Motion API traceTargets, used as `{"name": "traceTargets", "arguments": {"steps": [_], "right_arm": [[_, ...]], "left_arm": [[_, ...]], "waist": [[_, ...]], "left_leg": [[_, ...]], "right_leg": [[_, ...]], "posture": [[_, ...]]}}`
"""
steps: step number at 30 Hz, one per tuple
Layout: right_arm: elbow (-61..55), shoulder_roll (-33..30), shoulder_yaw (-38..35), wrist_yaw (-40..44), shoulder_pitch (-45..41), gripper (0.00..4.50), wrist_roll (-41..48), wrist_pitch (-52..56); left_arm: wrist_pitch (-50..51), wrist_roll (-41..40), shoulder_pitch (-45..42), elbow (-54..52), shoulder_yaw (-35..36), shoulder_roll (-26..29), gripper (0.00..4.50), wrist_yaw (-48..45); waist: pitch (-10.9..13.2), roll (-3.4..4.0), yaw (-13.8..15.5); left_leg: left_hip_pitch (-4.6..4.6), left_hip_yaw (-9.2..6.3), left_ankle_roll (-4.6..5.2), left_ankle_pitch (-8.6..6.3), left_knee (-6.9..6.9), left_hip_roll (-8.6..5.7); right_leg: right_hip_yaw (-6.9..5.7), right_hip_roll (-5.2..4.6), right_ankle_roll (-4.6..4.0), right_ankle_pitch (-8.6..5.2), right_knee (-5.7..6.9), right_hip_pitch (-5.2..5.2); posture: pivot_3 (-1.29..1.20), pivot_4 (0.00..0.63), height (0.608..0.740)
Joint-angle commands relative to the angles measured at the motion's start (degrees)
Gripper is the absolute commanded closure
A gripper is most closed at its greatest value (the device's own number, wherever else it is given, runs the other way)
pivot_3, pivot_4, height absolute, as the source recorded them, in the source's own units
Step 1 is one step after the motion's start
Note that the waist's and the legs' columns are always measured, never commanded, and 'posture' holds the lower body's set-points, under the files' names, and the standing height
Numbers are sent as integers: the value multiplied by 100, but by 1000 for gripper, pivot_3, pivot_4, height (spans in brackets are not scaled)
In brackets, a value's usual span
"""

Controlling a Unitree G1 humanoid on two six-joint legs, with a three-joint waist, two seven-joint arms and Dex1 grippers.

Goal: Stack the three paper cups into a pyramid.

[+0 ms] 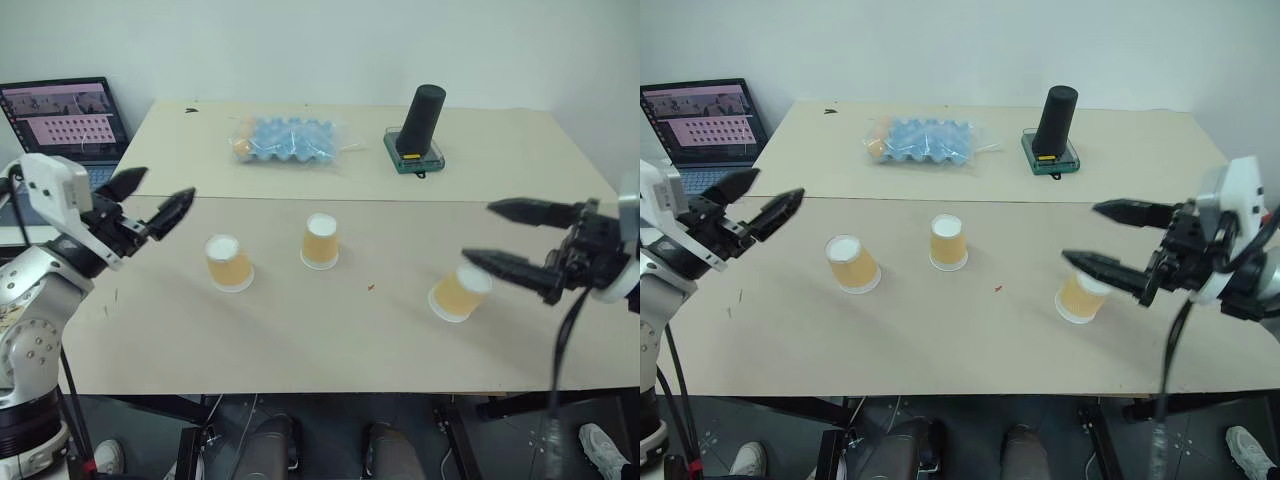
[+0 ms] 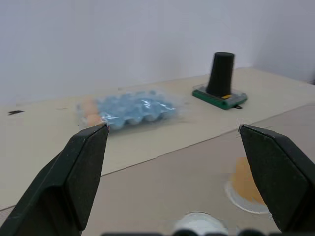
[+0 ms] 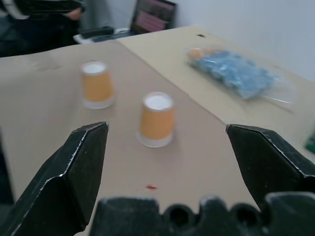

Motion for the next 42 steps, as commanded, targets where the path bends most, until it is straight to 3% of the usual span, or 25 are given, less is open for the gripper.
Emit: {"name": "traceTargets", "arguments": {"steps": [1, 7, 13, 24, 42], "right_arm": [[-174, -72, 280, 73, -100, 20, -13, -12], [-235, 13, 453, -13, -187, 20, 50, -38], [-261, 28, 501, -61, -248, 20, 94, -11], [-487, 47, 423, -370, -213, 20, 312, 54], [-666, 59, 382, -645, 37, 20, 489, 148]], "left_arm": [[497, -807, 328, -753, 204, 214, 0, -37], [412, -233, 1226, -597, 207, 259, 0, -71], [16, 672, 1563, -332, -46, 585, 0, -395], [-384, 1334, 785, 359, -995, 230, 0, -534], [-730, 1953, -123, 1436, -1657, -147, 0, -936]], "waist": [[0, -1, -6], [0, 2, -11], [0, 1, 43], [0, 1, 69], [-1, -1, 75]], "left_leg": [[0, 2, -2, 1, 0, 0], [3, 13, -16, 11, -8, 5], [2, 10, -15, 8, -10, 0], [1, 13, -17, 8, -20, 2], [-5, 13, -8, 11, -18, 0]], "right_leg": [[3, 0, 0, 0, 2, 1], [8, 9, -5, -2, 12, 4], [4, 5, -20, -11, 5, -18], [8, -4, -14, -5, 8, -30], [5, -4, -11, -3, 11, -30]], "posture": [[0, 150, 726], [0, 150, 726], [0, 150, 726], [0, 150, 726], [0, 150, 726]]}}
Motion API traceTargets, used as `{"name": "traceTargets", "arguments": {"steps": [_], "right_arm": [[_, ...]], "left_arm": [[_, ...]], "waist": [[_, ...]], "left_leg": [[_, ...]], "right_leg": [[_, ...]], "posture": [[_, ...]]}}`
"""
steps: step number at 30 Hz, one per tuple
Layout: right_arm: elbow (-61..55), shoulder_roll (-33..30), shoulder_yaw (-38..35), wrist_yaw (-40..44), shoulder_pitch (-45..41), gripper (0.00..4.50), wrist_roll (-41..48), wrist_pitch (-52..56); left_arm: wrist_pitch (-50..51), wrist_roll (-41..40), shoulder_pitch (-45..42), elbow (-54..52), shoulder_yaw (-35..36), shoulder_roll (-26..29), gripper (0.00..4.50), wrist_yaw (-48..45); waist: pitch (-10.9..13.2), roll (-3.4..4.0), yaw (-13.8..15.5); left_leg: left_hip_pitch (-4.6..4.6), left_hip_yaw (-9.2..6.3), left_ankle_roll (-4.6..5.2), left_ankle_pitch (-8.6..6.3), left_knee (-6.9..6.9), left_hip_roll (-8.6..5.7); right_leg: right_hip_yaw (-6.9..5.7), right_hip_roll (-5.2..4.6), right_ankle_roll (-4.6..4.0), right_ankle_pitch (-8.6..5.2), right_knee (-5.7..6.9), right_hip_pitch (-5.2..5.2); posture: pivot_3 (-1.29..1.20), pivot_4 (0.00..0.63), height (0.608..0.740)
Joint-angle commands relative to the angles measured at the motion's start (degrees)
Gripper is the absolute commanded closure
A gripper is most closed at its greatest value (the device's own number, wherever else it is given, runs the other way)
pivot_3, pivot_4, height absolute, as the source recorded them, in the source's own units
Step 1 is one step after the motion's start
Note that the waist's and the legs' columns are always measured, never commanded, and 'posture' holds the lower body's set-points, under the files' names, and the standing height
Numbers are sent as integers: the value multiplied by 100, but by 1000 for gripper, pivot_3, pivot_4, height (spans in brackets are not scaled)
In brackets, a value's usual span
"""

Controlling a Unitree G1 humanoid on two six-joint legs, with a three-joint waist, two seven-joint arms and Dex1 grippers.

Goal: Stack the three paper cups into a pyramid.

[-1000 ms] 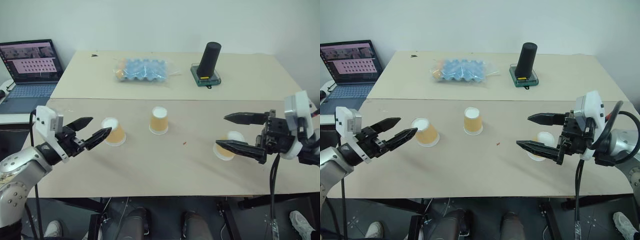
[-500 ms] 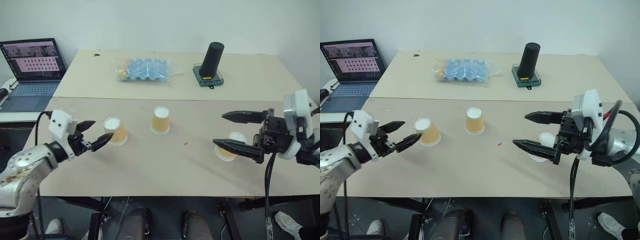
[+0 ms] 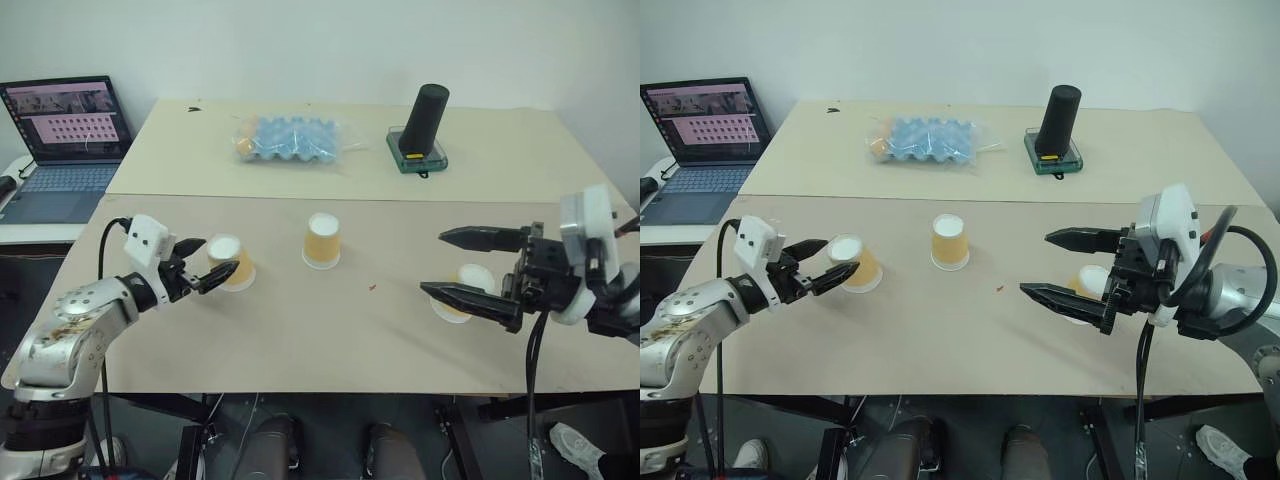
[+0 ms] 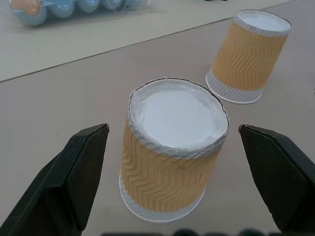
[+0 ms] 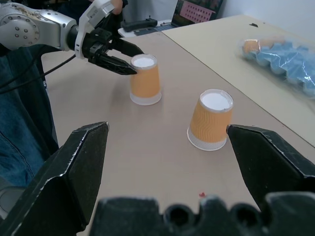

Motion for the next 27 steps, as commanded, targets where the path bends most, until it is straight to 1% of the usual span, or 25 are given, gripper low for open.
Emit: {"name": "traceTargets", "arguments": {"steps": [1, 4, 6, 10, 19, 22, 23, 24, 26, 27], "right_arm": [[-81, 35, -185, 0, 9, 20, 98, -51], [12, 117, -171, 59, 169, 20, -17, -117], [59, 182, -163, 102, 285, 20, -105, -166], [52, 273, -173, 118, 398, 20, -190, -200], [-23, 352, -227, 65, 492, 20, -260, -209], [-27, 364, -215, 51, 500, 0, -305, -223], [-26, 370, -217, 50, 500, 0, -312, -223], [-24, 372, -213, 53, 503, 0, -335, -229], [-10, 380, -194, 57, 498, 0, -383, -240], [-4, 385, -186, 56, 494, 0, -400, -244]], "left_arm": [[-301, 172, -253, 233, -79, -79, 0, -155], [-421, 277, -424, 472, -195, -200, 0, -229], [-467, 340, -530, 573, -270, -268, 0, -277], [-559, 484, -695, 750, -390, -326, 0, -360], [-576, 560, -867, 891, -419, -379, 0, -483], [-570, 581, -912, 916, -418, -388, 757, -501], [-565, 589, -918, 915, -414, -394, 1070, -507], [-563, 593, -922, 917, -407, -398, 1541, -519], [-557, 600, -928, 919, -400, -404, 2044, -533], [-553, 602, -927, 914, -398, -404, 2062, -535]], "waist": [[0, 0, -3], [0, -1, -3], [0, -2, 5], [0, -2, 5], [0, -2, -1], [0, -2, -2], [0, -2, 0], [0, -2, 4], [0, -2, 6], [0, -2, 4]], "left_leg": [[0, 0, 7, 4, 0, 0], [0, 0, 10, 6, 0, 1], [0, -1, 38, 20, 0, 1], [0, -1, 40, 21, 0, 0], [0, -1, 40, 21, 0, 1], [0, -1, 40, 21, 0, 1], [0, -2, 40, 21, 0, 1], [0, -2, 40, 21, 0, 1], [0, -2, 40, 21, 0, 0], [0, -2, 40, 21, 0, 0]], "right_leg": [[0, 0, 0, 0, 0, 2], [0, 1, 0, 0, 0, 13], [0, 2, 0, 0, -2, 25], [-1, 0, 1, 0, -1, 25], [0, 1, 1, 0, -1, 24], [0, 1, 1, 0, -1, 24], [0, 1, 1, 0, -1, 24], [0, 1, 1, 0, -1, 24], [-1, 1, 1, 0, -2, 24], [-1, 1, 1, 0, -2, 24]], "posture": [[0, 150, 726], [0, 150, 726], [0, 150, 726], [0, 150, 726], [0, 150, 726], [0, 150, 726], [0, 150, 726], [0, 150, 726], [0, 150, 726], [0, 150, 726]]}}
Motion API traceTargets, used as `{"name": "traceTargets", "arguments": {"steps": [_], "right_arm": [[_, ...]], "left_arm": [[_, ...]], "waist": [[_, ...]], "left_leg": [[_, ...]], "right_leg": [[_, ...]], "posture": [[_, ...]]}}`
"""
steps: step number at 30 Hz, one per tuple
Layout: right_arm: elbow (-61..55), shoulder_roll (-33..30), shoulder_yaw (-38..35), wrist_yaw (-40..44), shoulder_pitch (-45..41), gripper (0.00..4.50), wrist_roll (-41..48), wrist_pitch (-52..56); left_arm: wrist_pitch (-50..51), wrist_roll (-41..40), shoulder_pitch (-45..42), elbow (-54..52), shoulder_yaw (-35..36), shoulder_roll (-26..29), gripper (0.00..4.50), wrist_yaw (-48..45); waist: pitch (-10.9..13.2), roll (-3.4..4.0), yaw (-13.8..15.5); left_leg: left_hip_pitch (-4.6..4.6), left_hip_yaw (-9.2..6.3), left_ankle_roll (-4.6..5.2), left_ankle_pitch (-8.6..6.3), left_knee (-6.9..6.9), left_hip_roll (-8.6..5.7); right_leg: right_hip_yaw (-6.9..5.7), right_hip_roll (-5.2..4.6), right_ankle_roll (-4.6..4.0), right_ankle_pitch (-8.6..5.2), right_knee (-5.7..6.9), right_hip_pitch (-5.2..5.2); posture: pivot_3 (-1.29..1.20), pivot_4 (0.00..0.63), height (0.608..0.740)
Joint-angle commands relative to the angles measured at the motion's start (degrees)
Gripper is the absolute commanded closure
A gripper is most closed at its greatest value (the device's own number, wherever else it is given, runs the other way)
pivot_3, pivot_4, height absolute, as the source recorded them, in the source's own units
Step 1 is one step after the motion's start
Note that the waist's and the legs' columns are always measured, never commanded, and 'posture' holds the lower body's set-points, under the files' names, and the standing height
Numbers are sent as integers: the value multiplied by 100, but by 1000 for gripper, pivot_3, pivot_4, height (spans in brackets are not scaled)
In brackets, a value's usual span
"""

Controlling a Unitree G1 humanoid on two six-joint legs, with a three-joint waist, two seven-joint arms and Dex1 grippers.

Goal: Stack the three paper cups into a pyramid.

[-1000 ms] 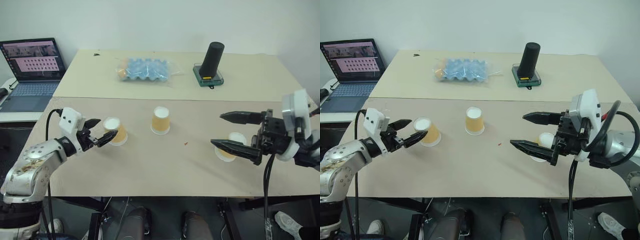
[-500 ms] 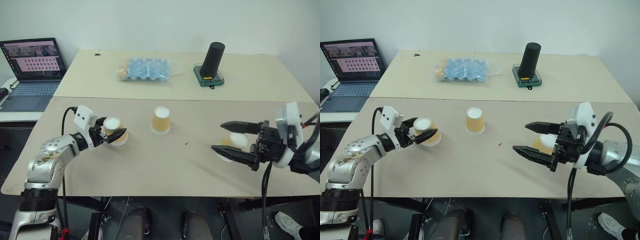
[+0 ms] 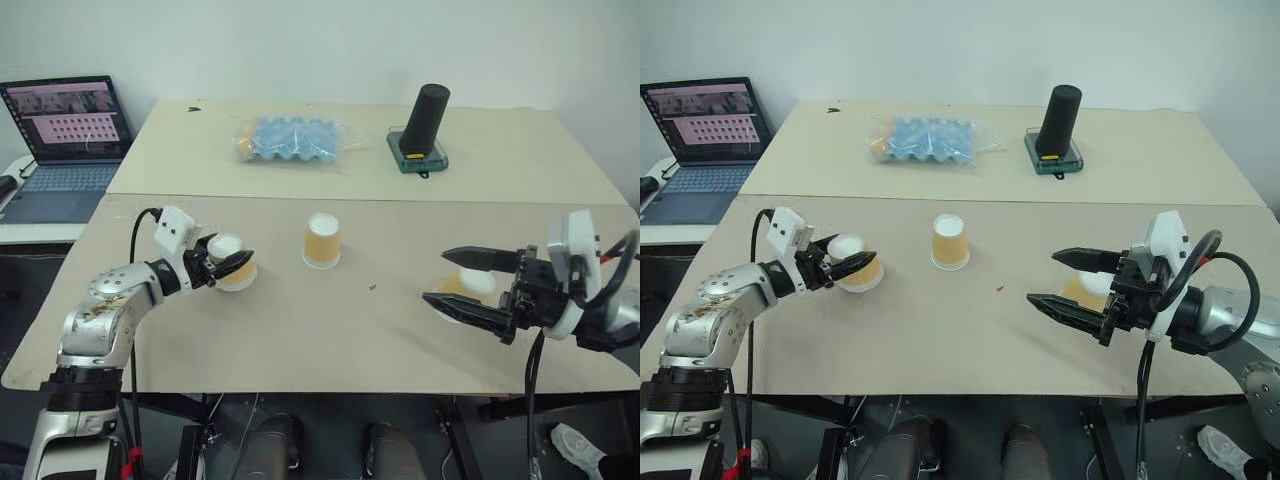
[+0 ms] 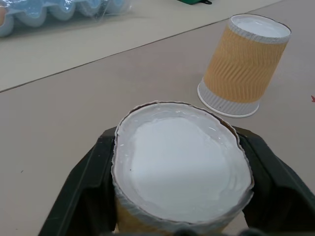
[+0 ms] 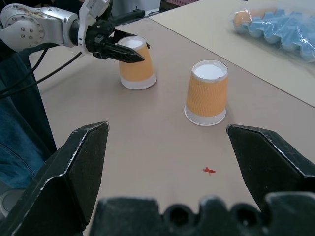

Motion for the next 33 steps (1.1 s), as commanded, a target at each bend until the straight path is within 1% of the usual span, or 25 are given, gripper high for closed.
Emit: {"name": "traceTargets", "arguments": {"steps": [1, 6, 8, 10, 14, 16, 18, 21, 24, 27, 33], "right_arm": [[-118, 20, -177, 12, -12, 0, -61, -200], [-110, 61, -128, -5, -50, 0, -117, -207], [-111, 59, -112, -16, -52, 0, -171, -207], [-106, 64, -114, -21, -55, 0, -186, -209], [-114, 93, -95, -45, -61, 0, -242, -230], [-151, 121, -100, -73, -38, 0, -264, -243], [-189, 153, -110, -108, -26, 0, -273, -246], [-262, 221, -125, -190, -16, 0, -266, -248], [-389, 301, -236, -295, 116, 0, -276, -277], [-491, 368, -294, -395, 209, 0, -280, -305], [-738, 481, -409, -635, 401, 0, -252, -331]], "left_arm": [[-139, 36, -89, -67, 66, 1, 2066, -52], [-170, 98, -74, -268, -24, 25, 2070, -114], [34, -137, -86, -652, -95, 46, 2070, -353], [218, -309, -143, -1041, -297, 129, 2070, -687], [470, -541, -381, -1410, -662, 198, 2070, -1163], [577, -663, -577, -1520, -888, 177, 2070, -1433], [547, -609, -785, -1457, -1089, 88, 2070, -1550], [298, -380, -1168, -1094, -1480, -181, 2070, -1711], [-247, 123, -1667, -344, -2074, -819, 2070, -1773], [-783, 619, -2091, 484, -2439, -1434, 2070, -1660], [-1395, 1096, -2711, 1813, -2713, -2405, 2070, -1655]], "waist": [[0, 0, -4], [0, 0, -4], [0, 0, -1], [0, -1, 6], [0, 0, 8], [0, 0, 6], [0, 0, 1], [0, -1, 10], [-1, -2, 62], [0, -4, 106], [1, -6, 77]], "left_leg": [[0, 0, 0, 0, 0, 0], [0, 0, 0, 0, 0, 0], [0, 0, 0, 0, 0, 0], [-1, 0, 0, 0, 0, -1], [-2, 0, -2, 1, 1, -2], [-1, 0, -4, 3, 1, -1], [-1, 0, -3, 4, 2, -1], [-1, 0, 1, 5, 4, -4], [0, -1, 8, 6, 11, -11], [-2, -1, 20, 1, 20, -13], [-15, -1, 32, -6, 34, -12]], "right_leg": [[0, 0, 0, 0, 0, 0], [0, 0, 0, 0, 1, 0], [0, 0, 0, 0, 1, 1], [-1, 0, 0, 0, 0, 1], [0, -1, 0, 0, 1, 1], [0, 3, 0, 0, 3, 2], [0, 6, 0, 0, 2, 3], [0, 9, 1, -1, 2, 7], [-1, 12, 4, -2, 3, 14], [-1, 13, 8, -2, 1, 20], [0, 13, 13, 1, 1, 14]], "posture": [[0, 150, 726], [0, 150, 726], [0, 150, 726], [0, 150, 726], [0, 150, 726], [0, 150, 726], [0, 150, 726], [0, 150, 726], [0, 150, 726], [0, 150, 726], [0, 150, 726]]}}
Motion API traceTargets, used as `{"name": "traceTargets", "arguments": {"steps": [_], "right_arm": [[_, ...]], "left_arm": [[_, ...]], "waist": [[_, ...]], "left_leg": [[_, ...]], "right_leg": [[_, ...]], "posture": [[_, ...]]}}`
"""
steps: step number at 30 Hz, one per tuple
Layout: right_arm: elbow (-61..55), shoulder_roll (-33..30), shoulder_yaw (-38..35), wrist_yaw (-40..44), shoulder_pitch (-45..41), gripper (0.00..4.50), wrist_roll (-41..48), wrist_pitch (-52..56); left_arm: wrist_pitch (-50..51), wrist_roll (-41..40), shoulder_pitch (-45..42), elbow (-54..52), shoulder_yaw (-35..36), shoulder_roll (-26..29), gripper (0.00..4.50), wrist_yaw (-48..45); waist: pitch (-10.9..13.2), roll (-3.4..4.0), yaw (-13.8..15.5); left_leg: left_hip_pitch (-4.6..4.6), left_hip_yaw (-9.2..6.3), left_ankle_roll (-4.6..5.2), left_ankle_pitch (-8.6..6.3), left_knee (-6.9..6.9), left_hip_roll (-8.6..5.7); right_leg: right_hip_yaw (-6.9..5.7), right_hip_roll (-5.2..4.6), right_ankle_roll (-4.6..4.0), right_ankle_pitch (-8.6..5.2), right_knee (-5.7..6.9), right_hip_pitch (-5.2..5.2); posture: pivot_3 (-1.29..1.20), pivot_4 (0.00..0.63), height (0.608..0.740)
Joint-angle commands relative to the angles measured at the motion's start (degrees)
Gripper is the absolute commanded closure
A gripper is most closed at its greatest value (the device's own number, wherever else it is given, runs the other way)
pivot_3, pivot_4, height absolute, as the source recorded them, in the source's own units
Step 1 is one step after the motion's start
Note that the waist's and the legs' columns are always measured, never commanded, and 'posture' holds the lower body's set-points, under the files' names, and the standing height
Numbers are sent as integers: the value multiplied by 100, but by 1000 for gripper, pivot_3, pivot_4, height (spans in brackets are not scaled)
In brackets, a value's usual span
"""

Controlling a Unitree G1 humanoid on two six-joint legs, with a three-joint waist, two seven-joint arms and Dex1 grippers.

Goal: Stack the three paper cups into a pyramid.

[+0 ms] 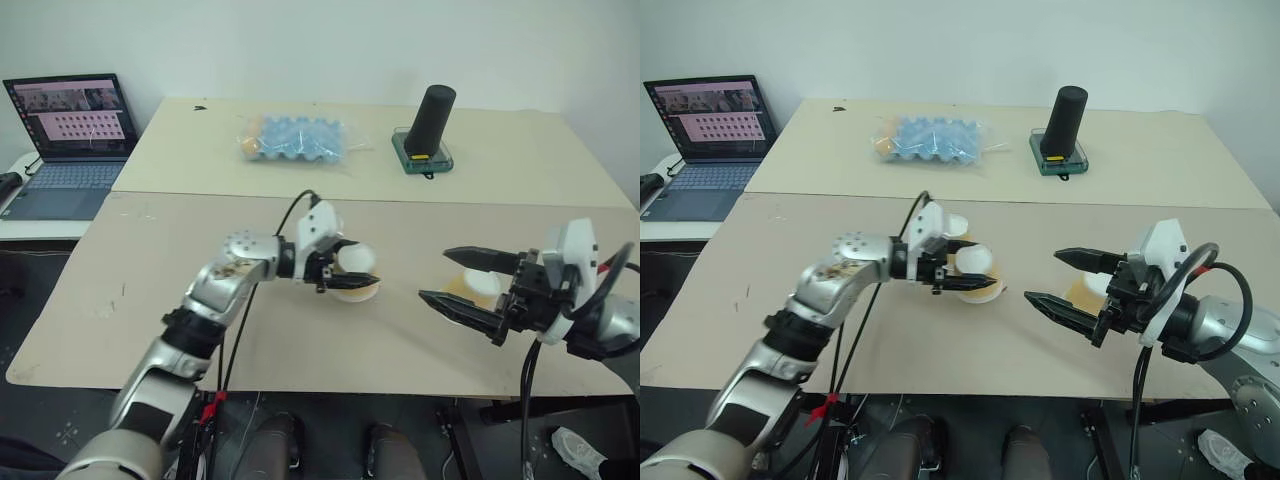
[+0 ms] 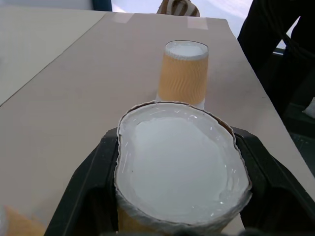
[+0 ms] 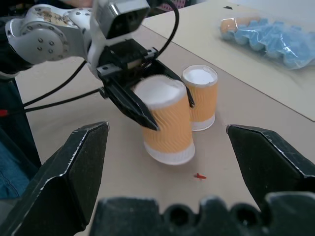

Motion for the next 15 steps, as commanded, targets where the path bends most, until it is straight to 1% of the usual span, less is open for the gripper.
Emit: {"name": "traceTargets", "arguments": {"steps": [1, 4, 7, 15], "right_arm": [[-327, 74, -321, -181, 106, 0, 78, -160], [-440, 115, -361, -298, 208, 0, 94, -151], [-524, 130, -436, -391, 304, 0, 99, -149], [-665, 125, -600, -525, 446, 0, 238, -156]], "left_arm": [[-531, 314, -471, 710, -100, -488, 2070, -13], [-691, 388, -684, 1095, -65, -778, 2070, -97], [-752, 444, -774, 1260, -68, -947, 2070, -229], [-780, 641, -735, 1458, -117, -1086, 2070, -427]], "waist": [[1, -1, -3], [0, -1, -14], [0, -1, -20], [0, -1, -13]], "left_leg": [[0, 0, 0, 0, 0, 1], [-2, -1, 2, -1, 7, 1], [-6, -1, 8, -5, 12, 3], [-14, -3, 27, -18, 45, 3]], "right_leg": [[0, 0, 0, 0, 0, 0], [-1, 0, 2, 0, 1, 0], [0, 0, 3, 0, 1, -2], [-1, -1, 13, 5, 3, 4]], "posture": [[0, 150, 726], [0, 150, 726], [0, 150, 726], [0, 150, 726]]}}
